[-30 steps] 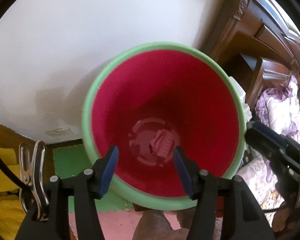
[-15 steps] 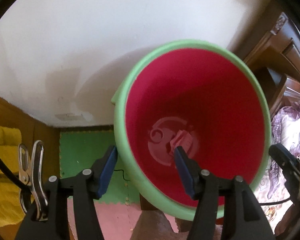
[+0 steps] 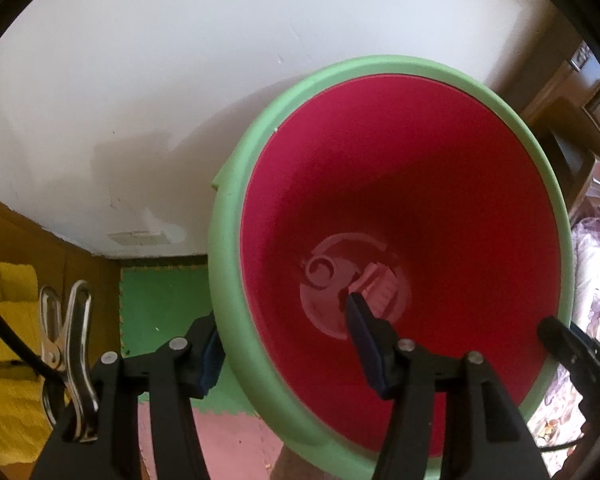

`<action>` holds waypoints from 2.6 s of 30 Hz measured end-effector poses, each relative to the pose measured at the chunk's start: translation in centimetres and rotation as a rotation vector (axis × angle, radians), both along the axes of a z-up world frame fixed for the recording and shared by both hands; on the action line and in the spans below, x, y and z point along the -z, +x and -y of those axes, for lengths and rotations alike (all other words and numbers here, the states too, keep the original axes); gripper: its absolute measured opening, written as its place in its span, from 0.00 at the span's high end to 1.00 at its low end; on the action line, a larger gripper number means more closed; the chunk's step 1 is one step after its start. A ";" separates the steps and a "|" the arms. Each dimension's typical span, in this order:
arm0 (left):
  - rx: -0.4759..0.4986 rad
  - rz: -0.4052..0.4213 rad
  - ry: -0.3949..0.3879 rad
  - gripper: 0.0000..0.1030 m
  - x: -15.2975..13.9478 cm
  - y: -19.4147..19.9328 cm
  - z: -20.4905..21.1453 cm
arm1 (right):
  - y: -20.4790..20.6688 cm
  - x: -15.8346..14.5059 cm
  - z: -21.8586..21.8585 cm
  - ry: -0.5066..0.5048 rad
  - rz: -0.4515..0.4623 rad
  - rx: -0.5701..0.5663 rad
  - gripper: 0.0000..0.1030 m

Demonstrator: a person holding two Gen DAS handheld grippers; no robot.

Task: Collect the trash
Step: 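Withdraw both open tools from the bin back toward the nightstand, then reach the left tool to the white plastic tray and close on it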

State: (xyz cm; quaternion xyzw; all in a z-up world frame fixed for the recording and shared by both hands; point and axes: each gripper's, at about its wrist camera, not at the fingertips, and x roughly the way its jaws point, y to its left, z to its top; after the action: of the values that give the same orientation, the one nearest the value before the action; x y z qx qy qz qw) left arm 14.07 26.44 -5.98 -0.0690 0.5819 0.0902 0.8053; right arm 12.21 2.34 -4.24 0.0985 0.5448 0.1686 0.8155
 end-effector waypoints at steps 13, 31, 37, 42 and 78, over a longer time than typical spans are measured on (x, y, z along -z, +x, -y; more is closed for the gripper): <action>-0.014 0.036 0.058 0.43 -0.6 2.5 -2.0 | 2.3 0.1 -3.3 0.024 0.010 0.036 0.58; -0.016 0.090 0.057 0.42 -7.2 0.2 -0.1 | 0.1 -2.4 1.9 0.080 0.088 0.030 0.52; -0.051 0.110 0.074 0.42 -10.7 -1.5 3.0 | -0.4 -3.6 4.4 0.055 0.129 -0.032 0.51; -0.058 0.098 0.057 0.42 -11.6 -2.6 6.1 | -0.4 -4.2 6.8 0.018 0.159 -0.106 0.52; -0.063 -0.019 -0.081 0.42 -5.1 1.9 23.9 | 5.9 -1.7 20.1 -0.044 0.145 -0.241 0.52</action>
State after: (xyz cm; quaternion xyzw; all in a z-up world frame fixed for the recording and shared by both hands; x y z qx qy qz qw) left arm 15.92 2.54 -0.88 -0.1188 0.5902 0.0924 0.7931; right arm 18.09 -17.71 -2.52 0.0018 0.4959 0.2599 0.8286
